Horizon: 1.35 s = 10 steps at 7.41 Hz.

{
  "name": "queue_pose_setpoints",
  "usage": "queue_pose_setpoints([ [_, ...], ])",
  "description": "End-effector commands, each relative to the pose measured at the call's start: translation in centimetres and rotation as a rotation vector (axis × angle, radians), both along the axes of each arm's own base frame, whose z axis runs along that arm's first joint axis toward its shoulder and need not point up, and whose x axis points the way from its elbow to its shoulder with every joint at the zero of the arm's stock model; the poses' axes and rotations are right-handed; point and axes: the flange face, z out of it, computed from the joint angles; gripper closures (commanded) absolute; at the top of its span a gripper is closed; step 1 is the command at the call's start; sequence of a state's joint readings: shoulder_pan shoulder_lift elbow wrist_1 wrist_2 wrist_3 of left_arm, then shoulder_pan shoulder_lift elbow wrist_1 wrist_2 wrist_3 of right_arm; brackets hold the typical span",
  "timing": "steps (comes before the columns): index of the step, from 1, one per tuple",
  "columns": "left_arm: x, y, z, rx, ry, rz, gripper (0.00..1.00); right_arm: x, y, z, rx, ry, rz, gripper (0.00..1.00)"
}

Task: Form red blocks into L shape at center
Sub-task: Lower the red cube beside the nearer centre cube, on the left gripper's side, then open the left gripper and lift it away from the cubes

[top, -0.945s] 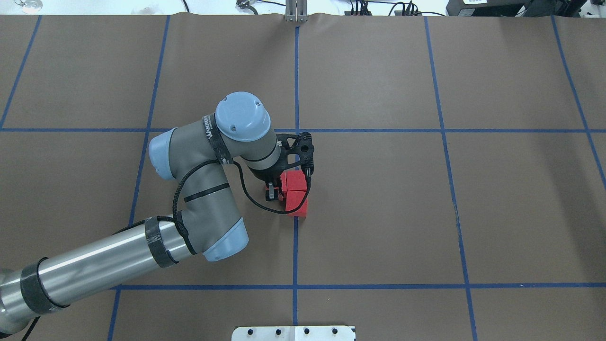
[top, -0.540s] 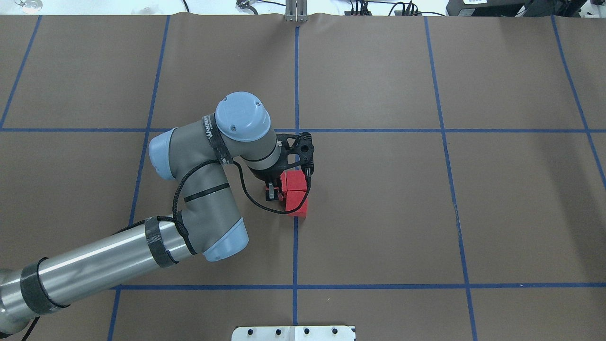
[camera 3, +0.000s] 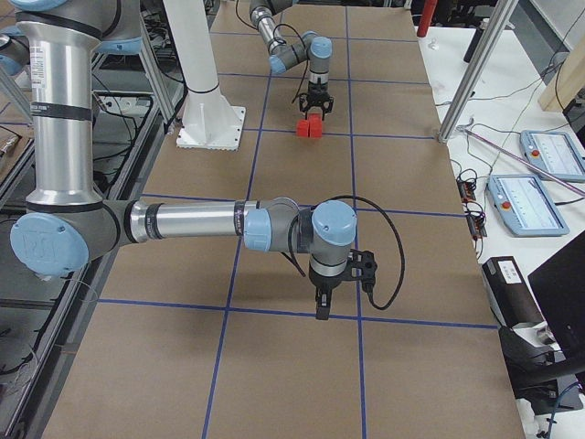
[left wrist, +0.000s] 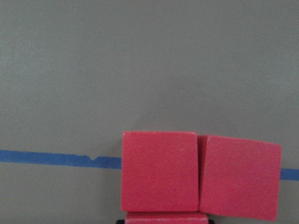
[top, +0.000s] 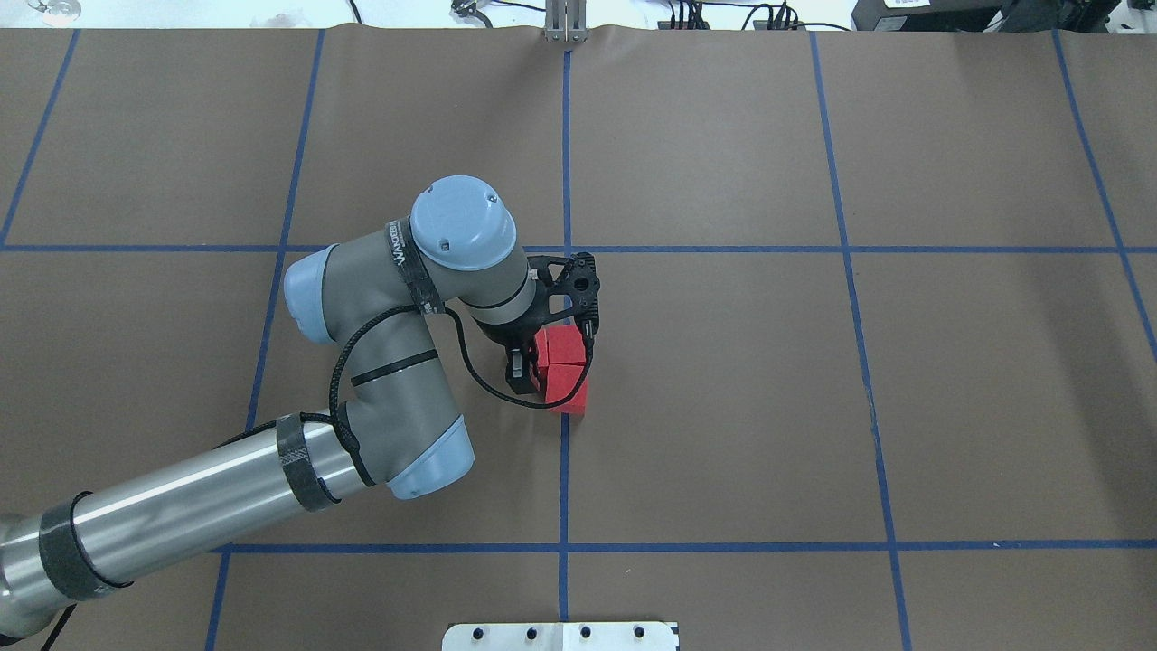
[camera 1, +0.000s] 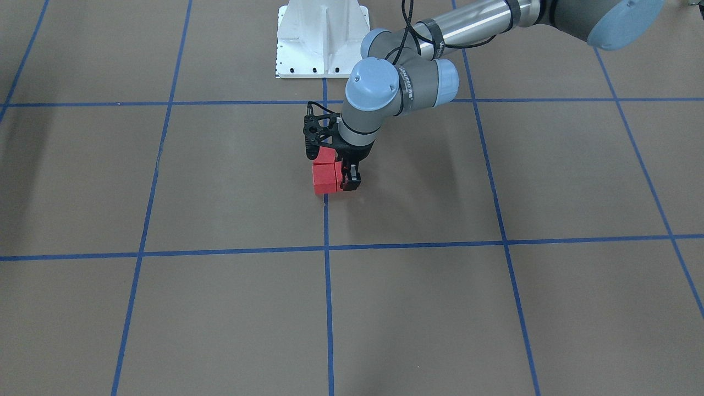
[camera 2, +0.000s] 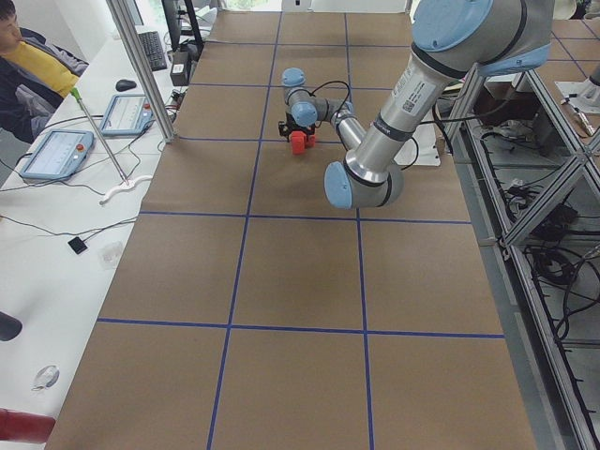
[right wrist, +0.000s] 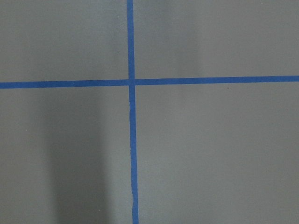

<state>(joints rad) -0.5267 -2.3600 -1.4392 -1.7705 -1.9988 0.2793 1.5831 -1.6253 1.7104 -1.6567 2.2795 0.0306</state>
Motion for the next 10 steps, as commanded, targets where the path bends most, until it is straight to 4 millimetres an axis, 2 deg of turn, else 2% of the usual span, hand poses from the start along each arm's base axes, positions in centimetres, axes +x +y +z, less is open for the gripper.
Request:
queue_pose_setpoints([
  [1,-0.2,0.1,0.5,-0.009,-0.014,0.004,0.01,0.0,0.0,0.0,0.001,0.000,0.000,0.01],
  [2,-1.0,0.1,-0.4,-0.003,0.000,0.003,0.01,0.0,0.0,0.0,0.001,0.000,0.000,0.01],
  [4,-4.6,0.8,-2.9,-0.083,-0.014,0.042,0.01,0.0,-0.1,-0.1,0.002,0.000,0.000,0.01],
  [5,-5.6,0.7,-3.5,-0.093,-0.020,0.033,0.01,0.0,-0.1,-0.1,0.002,0.000,0.000,0.01],
  [6,-7.4,-1.5,-2.0,-0.105,-0.038,-0.010,0.01,-0.1,-0.1,-0.1,0.002,-0.001,-0.001,0.01],
  [7,-11.3,-5.0,2.0,-0.149,-0.078,-0.084,0.01,-0.1,-0.1,-0.2,0.002,-0.009,-0.002,0.01],
  [8,-17.2,-9.2,7.7,-0.241,-0.135,-0.217,0.00,-0.2,-0.1,-0.2,0.004,-0.012,-0.004,0.01],
  [9,-25.4,-12.2,15.2,-0.454,-0.166,-0.399,0.00,-0.2,-0.1,-0.2,0.004,-0.014,-0.004,0.01],
  [10,-33.6,-13.6,21.5,-0.641,-0.171,-0.546,0.00,-0.2,-0.1,-0.2,0.004,-0.014,-0.004,0.01],
])
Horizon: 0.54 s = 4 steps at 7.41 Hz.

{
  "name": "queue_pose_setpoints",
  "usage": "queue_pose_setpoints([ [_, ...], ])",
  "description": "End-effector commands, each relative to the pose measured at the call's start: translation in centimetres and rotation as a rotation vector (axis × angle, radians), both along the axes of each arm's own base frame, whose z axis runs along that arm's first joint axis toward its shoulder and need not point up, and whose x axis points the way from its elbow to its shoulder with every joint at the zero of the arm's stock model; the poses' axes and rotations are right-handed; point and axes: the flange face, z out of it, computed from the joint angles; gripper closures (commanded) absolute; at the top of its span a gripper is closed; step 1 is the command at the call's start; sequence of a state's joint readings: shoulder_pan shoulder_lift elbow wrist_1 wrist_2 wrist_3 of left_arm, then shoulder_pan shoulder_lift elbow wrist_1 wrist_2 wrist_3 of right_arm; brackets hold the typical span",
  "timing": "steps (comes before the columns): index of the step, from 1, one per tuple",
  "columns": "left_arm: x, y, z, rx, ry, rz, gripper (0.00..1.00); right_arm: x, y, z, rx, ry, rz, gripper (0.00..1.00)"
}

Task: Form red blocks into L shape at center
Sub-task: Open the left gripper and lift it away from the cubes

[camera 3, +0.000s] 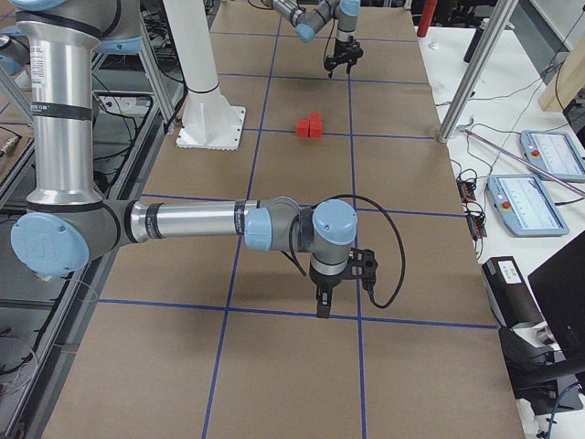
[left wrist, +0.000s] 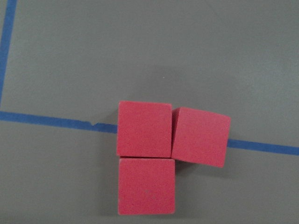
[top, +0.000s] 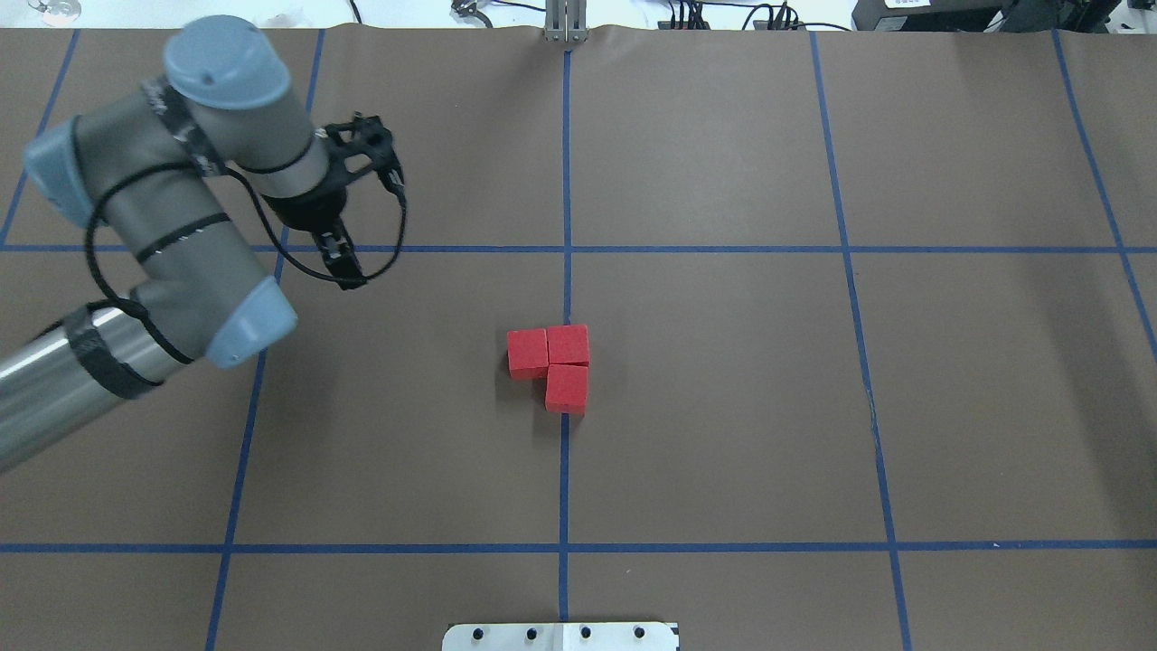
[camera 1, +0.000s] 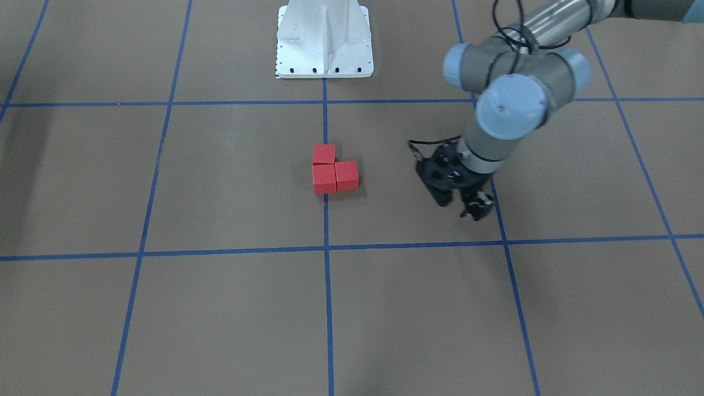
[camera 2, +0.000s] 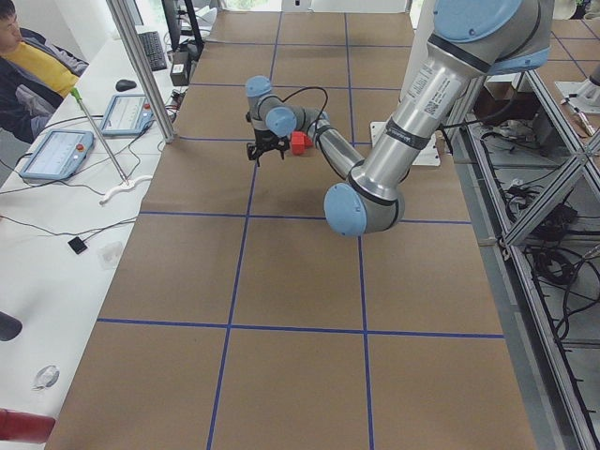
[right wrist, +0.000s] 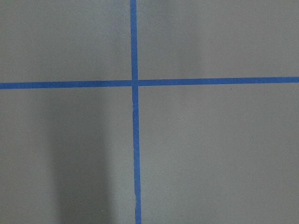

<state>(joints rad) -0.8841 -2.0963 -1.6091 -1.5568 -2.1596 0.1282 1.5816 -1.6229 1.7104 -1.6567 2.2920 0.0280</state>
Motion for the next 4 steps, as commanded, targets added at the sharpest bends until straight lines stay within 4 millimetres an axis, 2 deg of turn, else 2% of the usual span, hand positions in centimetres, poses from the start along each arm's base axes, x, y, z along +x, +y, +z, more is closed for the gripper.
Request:
queue_pose_setpoints([
  [1,-17.6,-2.3,13.9,-0.295,-0.058,-0.319,0.00,0.0,0.0,-0.1,0.002,-0.003,0.000,0.01],
  [2,-23.2,-0.9,19.3,-0.377,-0.096,-0.404,0.00,0.0,0.0,-0.1,0.003,-0.003,-0.002,0.01],
  [3,-31.3,0.0,22.9,-0.443,-0.098,-0.533,0.00,0.0,0.0,-0.2,0.004,-0.003,-0.002,0.01],
  [4,-38.3,2.8,26.2,-0.484,-0.092,-0.620,0.00,0.0,0.0,-0.1,0.004,-0.001,-0.003,0.01],
])
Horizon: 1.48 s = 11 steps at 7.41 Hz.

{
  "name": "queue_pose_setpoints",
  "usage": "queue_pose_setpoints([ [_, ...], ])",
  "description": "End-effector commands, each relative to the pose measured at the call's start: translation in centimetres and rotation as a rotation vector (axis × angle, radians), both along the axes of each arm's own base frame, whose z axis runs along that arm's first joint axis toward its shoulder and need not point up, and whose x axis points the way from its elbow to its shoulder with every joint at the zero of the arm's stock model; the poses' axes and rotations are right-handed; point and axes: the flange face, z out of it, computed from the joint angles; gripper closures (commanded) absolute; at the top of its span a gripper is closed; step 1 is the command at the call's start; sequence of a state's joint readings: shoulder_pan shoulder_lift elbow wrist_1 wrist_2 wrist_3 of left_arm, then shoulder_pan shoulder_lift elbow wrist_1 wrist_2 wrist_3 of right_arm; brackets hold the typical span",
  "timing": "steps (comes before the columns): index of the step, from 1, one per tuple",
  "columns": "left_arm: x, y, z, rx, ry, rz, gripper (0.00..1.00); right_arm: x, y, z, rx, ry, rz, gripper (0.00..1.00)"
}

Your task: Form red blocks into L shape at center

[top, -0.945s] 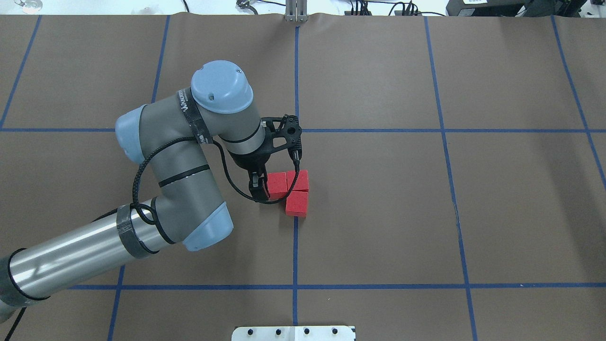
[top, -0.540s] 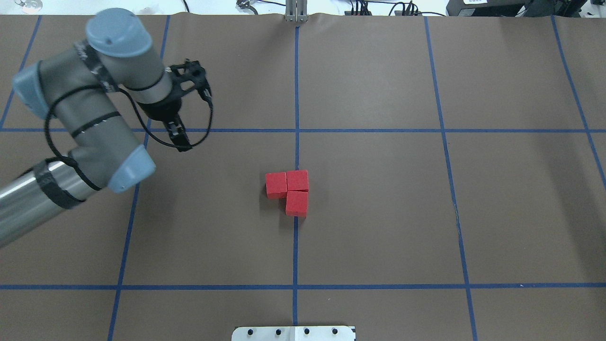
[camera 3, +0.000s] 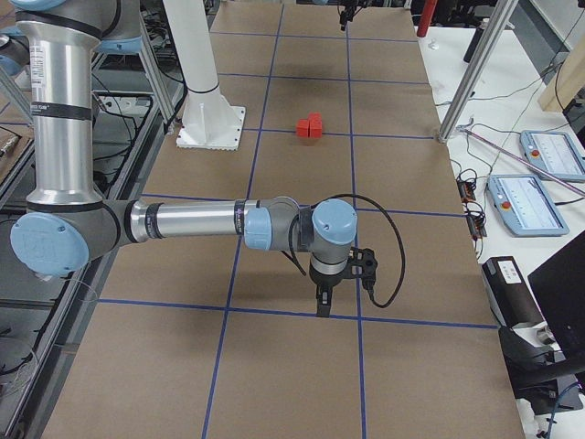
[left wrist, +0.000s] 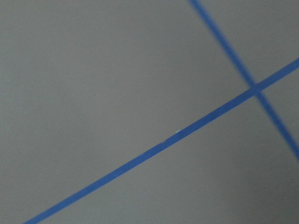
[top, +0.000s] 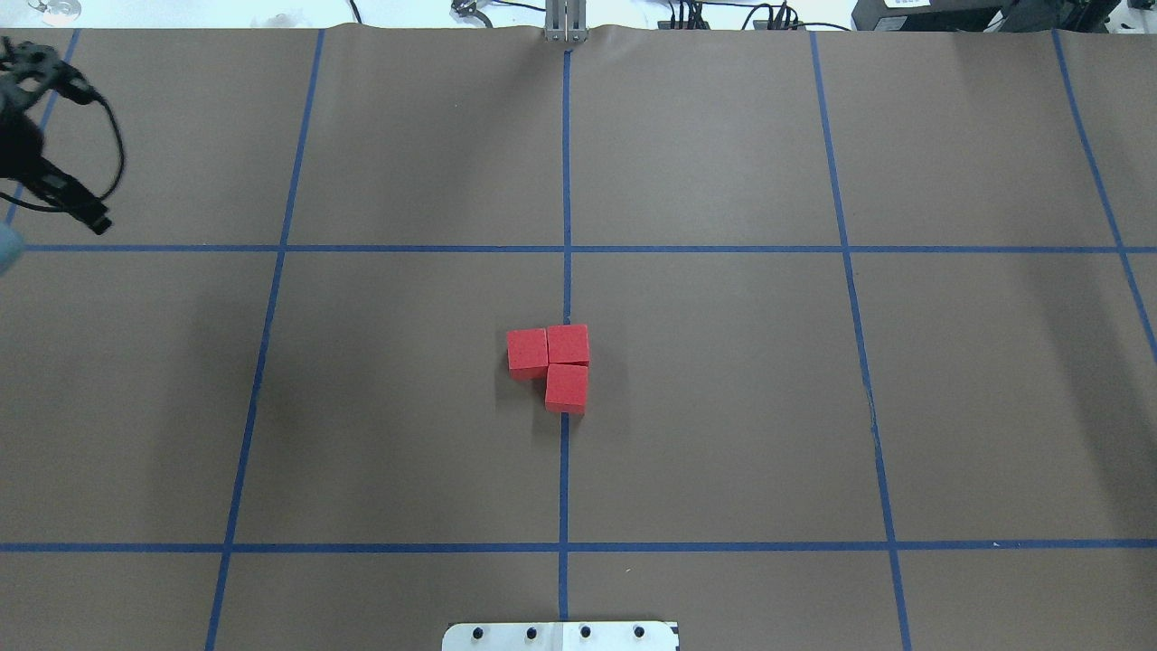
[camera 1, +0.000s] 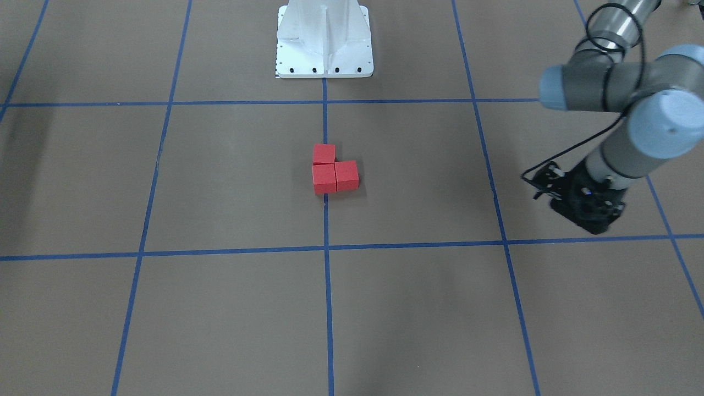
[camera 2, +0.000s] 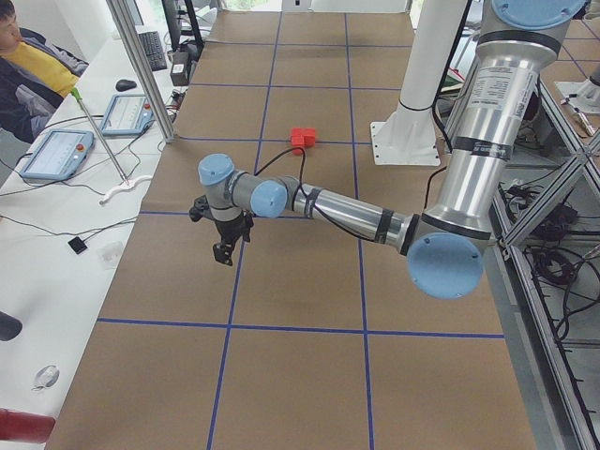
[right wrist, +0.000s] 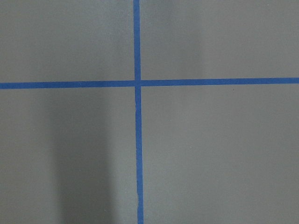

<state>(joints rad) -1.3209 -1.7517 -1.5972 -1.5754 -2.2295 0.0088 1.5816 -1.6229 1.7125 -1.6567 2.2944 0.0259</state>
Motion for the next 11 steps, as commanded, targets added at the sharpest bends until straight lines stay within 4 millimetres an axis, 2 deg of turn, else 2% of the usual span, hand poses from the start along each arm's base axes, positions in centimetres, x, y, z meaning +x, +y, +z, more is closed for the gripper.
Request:
queue_pose_setpoints([
  [1,-12.7,5.6,6.7,-0.058,-0.012,-0.137,0.00,0.0,-0.1,-0.3,0.006,0.001,-0.001,0.01],
  [3,-12.7,5.9,7.4,-0.073,-0.022,-0.138,0.00,0.0,0.4,0.5,-0.008,0.001,-0.002,0.01],
  [4,-12.6,5.8,7.0,-0.066,-0.019,-0.136,0.00,0.0,0.8,0.9,-0.018,0.001,-0.004,0.01],
  [5,-12.5,5.8,7.2,-0.066,-0.018,-0.131,0.00,0.0,1.9,2.2,-0.042,0.005,-0.006,0.01],
  [6,-12.3,5.8,7.3,-0.065,-0.018,-0.125,0.00,0.0,1.9,3.0,-0.059,0.008,-0.005,0.01],
  [11,-12.2,5.7,6.6,-0.056,-0.012,-0.128,0.00,0.0,1.8,2.6,-0.048,0.002,-0.009,0.01],
])
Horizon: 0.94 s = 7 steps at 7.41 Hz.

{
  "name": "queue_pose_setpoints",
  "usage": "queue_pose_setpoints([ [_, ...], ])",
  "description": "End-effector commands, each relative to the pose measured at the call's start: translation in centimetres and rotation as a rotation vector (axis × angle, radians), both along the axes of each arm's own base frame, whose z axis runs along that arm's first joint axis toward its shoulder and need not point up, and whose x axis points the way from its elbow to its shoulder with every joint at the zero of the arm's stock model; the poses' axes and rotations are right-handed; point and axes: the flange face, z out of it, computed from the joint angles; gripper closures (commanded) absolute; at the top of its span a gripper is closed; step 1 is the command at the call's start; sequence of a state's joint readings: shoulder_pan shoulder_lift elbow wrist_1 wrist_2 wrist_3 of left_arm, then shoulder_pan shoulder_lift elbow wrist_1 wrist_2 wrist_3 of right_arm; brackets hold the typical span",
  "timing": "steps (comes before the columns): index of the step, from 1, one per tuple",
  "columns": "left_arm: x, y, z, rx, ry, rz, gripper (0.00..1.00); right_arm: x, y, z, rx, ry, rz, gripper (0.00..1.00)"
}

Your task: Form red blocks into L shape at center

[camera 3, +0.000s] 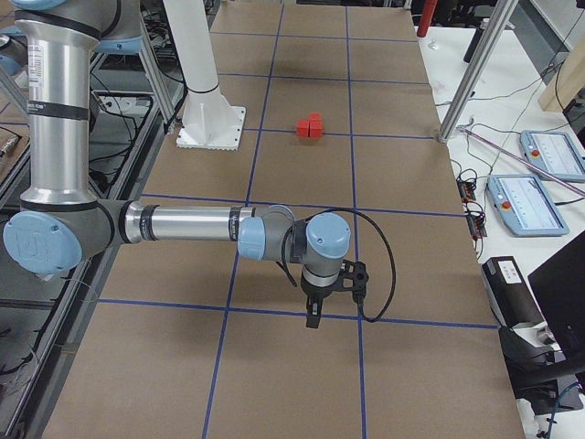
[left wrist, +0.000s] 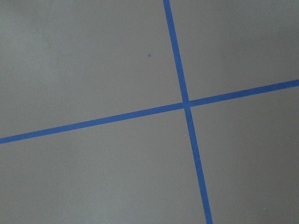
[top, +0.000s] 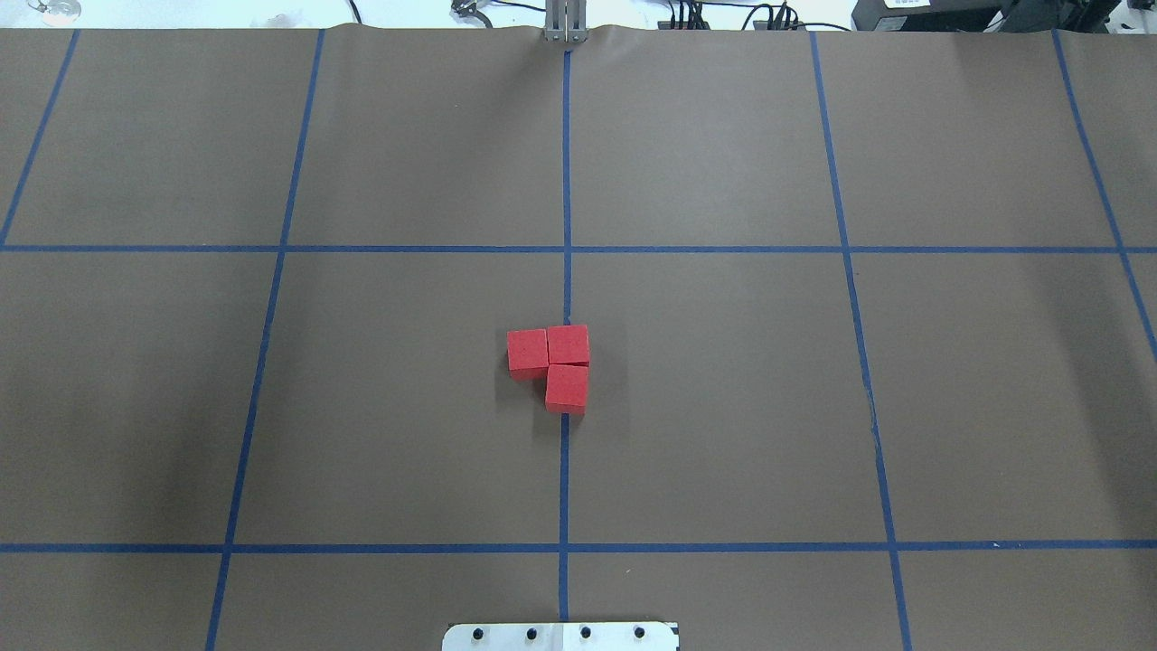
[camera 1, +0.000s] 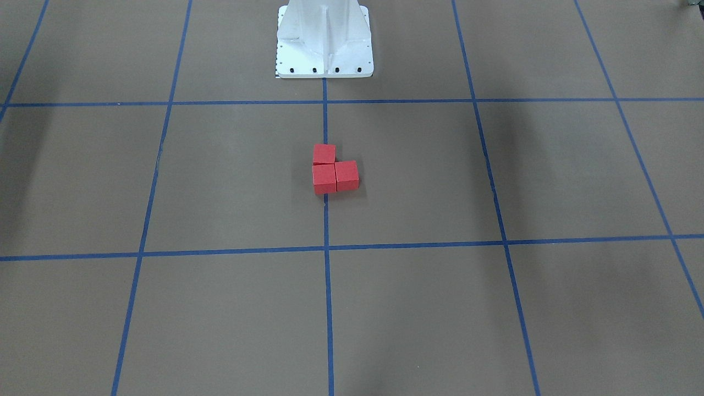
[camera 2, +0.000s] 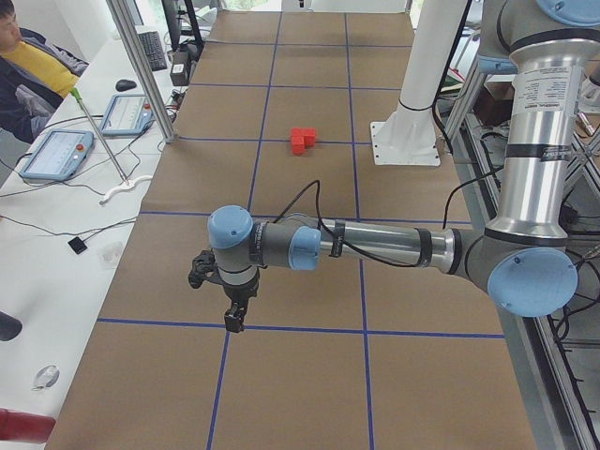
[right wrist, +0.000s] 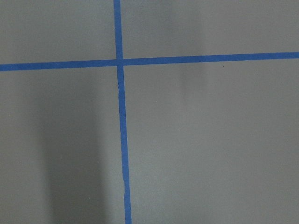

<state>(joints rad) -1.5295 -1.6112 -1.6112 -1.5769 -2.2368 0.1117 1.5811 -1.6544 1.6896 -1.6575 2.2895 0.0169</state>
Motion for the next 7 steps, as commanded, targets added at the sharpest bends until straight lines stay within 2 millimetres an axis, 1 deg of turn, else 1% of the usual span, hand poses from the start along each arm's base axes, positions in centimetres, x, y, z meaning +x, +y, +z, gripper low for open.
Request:
queue_pose_setpoints([
  [1,0.0,-0.1,-0.7,0.011,0.002,-0.002,0.00,0.0,0.3,0.1,0.002,-0.001,-0.008,0.01],
  [2,-0.1,0.0,-0.6,0.008,0.002,-0.003,0.00,0.0,0.5,0.6,-0.008,0.000,-0.009,0.01],
  [3,0.2,0.1,-0.3,-0.001,0.030,0.000,0.00,0.0,1.3,1.3,-0.022,0.003,-0.009,0.01],
  [4,0.5,0.5,0.3,-0.020,0.072,0.003,0.00,0.0,1.5,1.5,-0.029,0.003,-0.008,0.01],
  [5,0.5,0.5,0.0,-0.017,0.082,0.004,0.00,0.0,1.5,1.5,-0.026,0.005,-0.006,0.01],
  [6,0.5,0.7,0.4,-0.028,0.080,0.004,0.00,0.0,1.2,0.7,-0.016,0.005,0.000,0.01],
  [7,0.5,1.3,0.6,-0.034,0.080,0.003,0.00,0.0,0.8,0.0,0.003,0.004,-0.002,0.01],
])
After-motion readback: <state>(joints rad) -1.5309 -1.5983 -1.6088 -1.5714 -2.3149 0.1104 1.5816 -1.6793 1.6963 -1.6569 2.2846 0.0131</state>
